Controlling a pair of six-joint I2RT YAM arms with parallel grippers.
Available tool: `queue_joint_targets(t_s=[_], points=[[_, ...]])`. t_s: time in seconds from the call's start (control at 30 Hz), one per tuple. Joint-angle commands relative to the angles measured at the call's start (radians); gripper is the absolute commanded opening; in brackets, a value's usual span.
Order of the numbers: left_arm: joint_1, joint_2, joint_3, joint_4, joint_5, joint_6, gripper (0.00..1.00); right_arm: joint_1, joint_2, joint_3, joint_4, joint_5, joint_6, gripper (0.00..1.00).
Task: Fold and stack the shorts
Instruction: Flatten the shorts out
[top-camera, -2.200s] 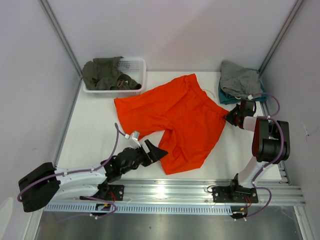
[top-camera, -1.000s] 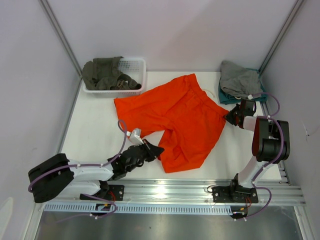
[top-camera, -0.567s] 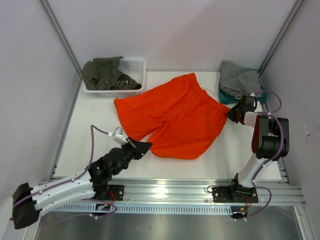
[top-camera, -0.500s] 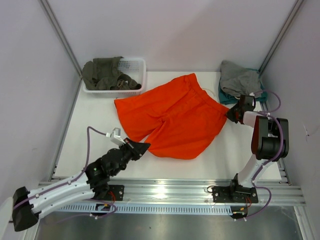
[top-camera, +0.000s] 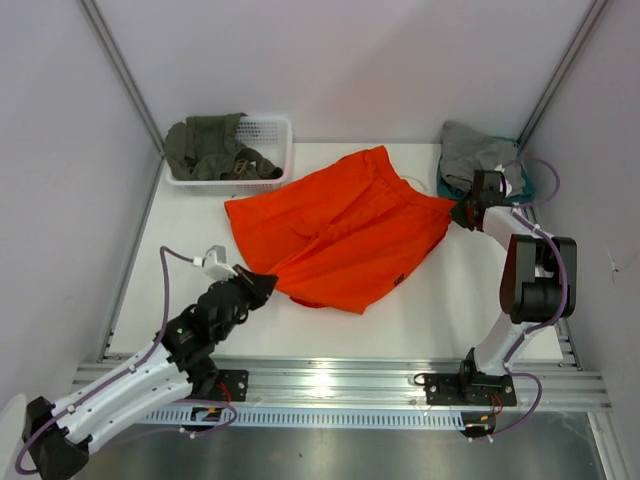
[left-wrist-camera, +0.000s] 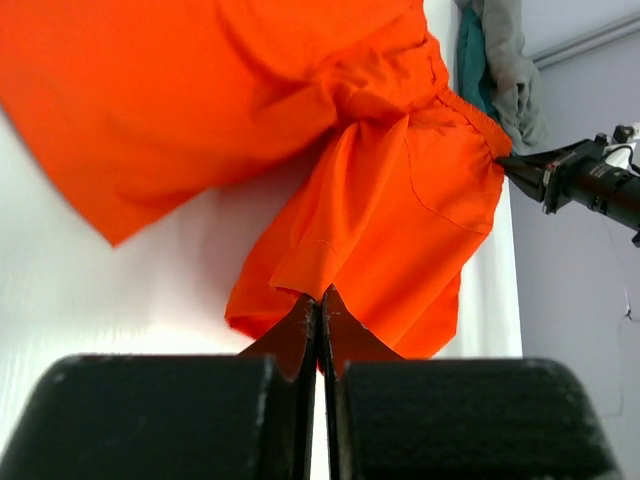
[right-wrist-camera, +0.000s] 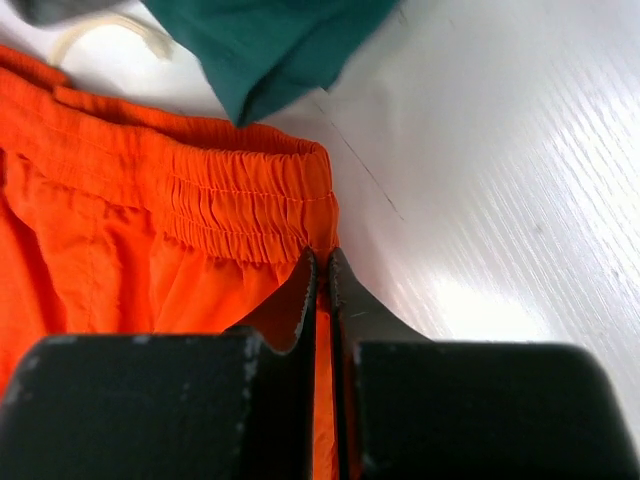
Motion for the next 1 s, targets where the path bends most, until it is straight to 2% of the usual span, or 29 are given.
queue_joint_targets(t_s=[0.0,0.03,0.07,0.1,0.13,0.23,0.3,0.43,0.67,0.83,0.87,0.97], points=[[0.086,0.075,0.084,0.04,0.086,0.117,0.0,0.001,0.033,0.109,0.001,0.035,-0.03,0.04],[0.133,0.098,0.087,0.076,0.119,0.123,0.0,0.001,0.058,0.126,-0.021,0.007,-0.051,0.44],[0.152,0.14,0.085,0.101,0.187,0.123,0.0,-0.002,0.065,0.143,-0.038,0.002,-0.06,0.69],[0.169,0.159,0.082,0.124,0.215,0.123,0.0,0.0,0.053,0.151,-0.05,-0.007,-0.067,0.86],[0.19,0.176,0.075,0.168,0.235,0.12,0.0,0.001,0.035,0.142,-0.053,-0.007,-0.07,0.99],[0.196,0.222,0.076,0.211,0.256,0.123,0.0,0.024,-0.06,0.064,-0.044,-0.015,-0.08,0.99],[0.196,0.241,0.073,0.229,0.256,0.128,0.0,0.062,-0.184,0.012,-0.041,-0.005,-0.093,1.0],[0.199,0.256,0.078,0.239,0.253,0.134,0.0,0.193,-0.4,-0.187,0.006,-0.131,-0.11,0.97],[0.238,0.296,0.099,0.242,0.276,0.153,0.0,0.437,-0.79,-0.464,0.065,-0.24,-0.11,0.89],[0.267,0.342,0.108,0.264,0.298,0.159,0.0,0.631,-0.896,-0.643,0.155,-0.283,-0.082,0.82],[0.27,0.349,0.11,0.268,0.301,0.159,0.0,0.655,-0.904,-0.7,0.215,-0.28,-0.074,0.82],[0.275,0.379,0.111,0.293,0.308,0.157,0.0,0.771,-0.942,-0.766,0.272,-0.208,-0.058,0.81]])
